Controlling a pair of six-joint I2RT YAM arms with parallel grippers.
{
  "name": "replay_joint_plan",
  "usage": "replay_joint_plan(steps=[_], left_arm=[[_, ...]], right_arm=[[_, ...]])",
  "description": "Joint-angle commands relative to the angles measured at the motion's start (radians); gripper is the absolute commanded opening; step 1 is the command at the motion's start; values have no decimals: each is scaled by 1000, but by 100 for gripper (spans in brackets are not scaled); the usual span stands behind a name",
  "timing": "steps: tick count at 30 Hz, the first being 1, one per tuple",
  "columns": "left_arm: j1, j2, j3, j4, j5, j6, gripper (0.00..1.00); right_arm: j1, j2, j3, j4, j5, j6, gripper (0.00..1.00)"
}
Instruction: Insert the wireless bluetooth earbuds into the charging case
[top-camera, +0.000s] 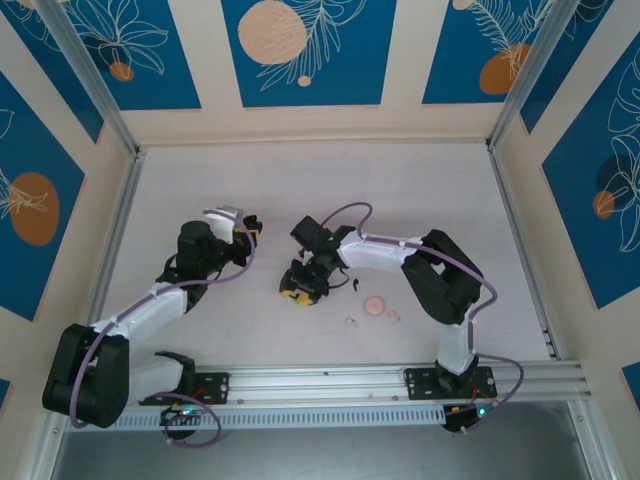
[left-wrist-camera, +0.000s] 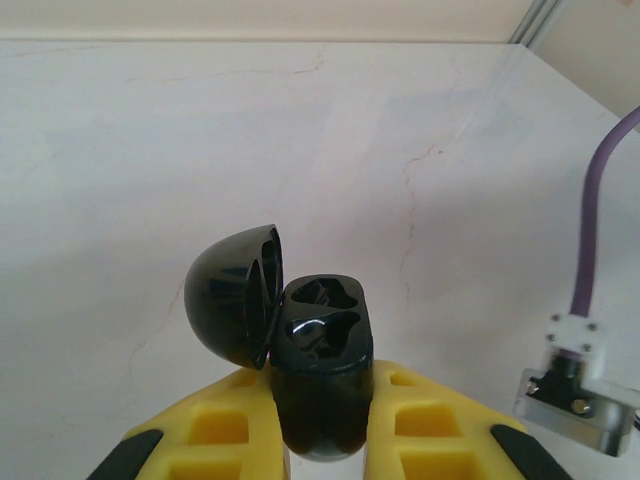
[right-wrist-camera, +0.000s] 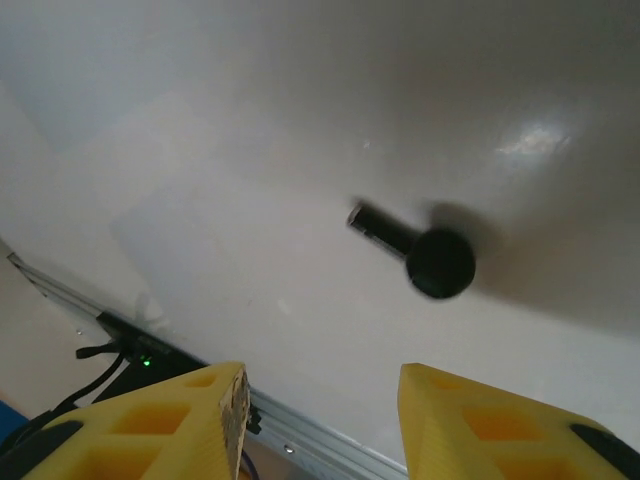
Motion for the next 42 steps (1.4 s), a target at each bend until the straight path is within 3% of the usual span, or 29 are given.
replay_joint_plan(steps=[1, 17, 31, 37, 42], left_arm=[[17, -17, -9, -11, -10, -11, 11], [21, -30, -10, -16, -13, 0, 11], [21, -71, -3, -68, -41, 33, 11], [22, -91, 0, -100, -57, 41, 11], [24, -106, -7, -131, -74, 43, 11]], right_arm=[[15, 22, 34, 2, -52, 33, 44], [-38, 75, 47, -10, 19, -32, 45], [-77, 143, 193, -36, 60, -144, 45], [-57, 99, 277, -285, 172, -267, 45], [-26, 97, 326, -408, 200, -259, 44]])
